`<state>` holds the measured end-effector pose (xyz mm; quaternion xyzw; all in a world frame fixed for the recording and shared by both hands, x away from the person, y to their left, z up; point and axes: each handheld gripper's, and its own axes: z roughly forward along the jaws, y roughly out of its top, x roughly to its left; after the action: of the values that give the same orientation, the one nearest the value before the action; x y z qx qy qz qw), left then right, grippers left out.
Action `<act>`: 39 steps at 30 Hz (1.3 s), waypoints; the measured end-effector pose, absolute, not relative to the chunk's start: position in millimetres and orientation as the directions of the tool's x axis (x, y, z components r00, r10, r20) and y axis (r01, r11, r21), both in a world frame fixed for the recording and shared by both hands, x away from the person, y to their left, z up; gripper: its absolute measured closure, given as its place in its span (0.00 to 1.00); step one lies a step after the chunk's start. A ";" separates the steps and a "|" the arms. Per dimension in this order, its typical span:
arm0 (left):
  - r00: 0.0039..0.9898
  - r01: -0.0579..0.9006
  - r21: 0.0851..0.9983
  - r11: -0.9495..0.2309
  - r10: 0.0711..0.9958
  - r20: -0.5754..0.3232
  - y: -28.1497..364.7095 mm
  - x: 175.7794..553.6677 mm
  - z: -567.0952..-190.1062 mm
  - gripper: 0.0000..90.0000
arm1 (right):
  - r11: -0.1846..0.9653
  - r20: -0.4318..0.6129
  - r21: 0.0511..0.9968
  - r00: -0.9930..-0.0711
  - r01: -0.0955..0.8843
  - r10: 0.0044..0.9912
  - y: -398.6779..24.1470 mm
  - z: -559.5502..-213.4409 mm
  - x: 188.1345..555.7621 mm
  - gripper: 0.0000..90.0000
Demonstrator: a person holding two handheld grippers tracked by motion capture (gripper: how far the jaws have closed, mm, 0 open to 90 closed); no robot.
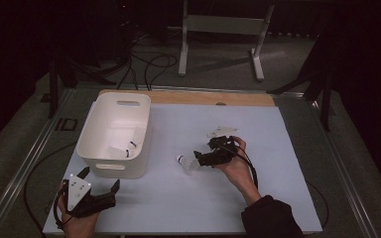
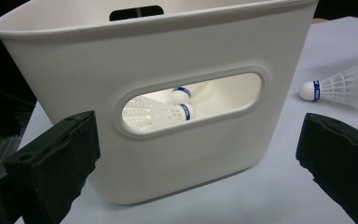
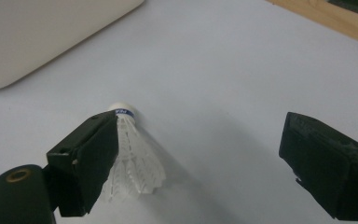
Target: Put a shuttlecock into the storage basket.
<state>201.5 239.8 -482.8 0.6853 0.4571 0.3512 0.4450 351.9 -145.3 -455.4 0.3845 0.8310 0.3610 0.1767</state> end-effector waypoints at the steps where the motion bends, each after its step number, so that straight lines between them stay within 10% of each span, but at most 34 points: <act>1: 0.336 0.314 0.931 -0.186 0.939 0.074 239.7 201.6 -482.9 0.00 | 0.446 -0.016 0.735 -0.644 0.511 0.765 -146.0 -456.1 350.8 0.13; 39: 0.336 0.317 0.930 -0.187 0.939 0.074 239.2 201.9 -483.1 0.00 | 0.532 -0.037 0.660 -0.684 0.531 0.728 -132.4 -492.5 346.7 0.17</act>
<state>201.9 239.2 -483.1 0.6861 0.4578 0.3501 0.4440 346.7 -132.4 -492.5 0.3655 0.8612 0.3170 0.1558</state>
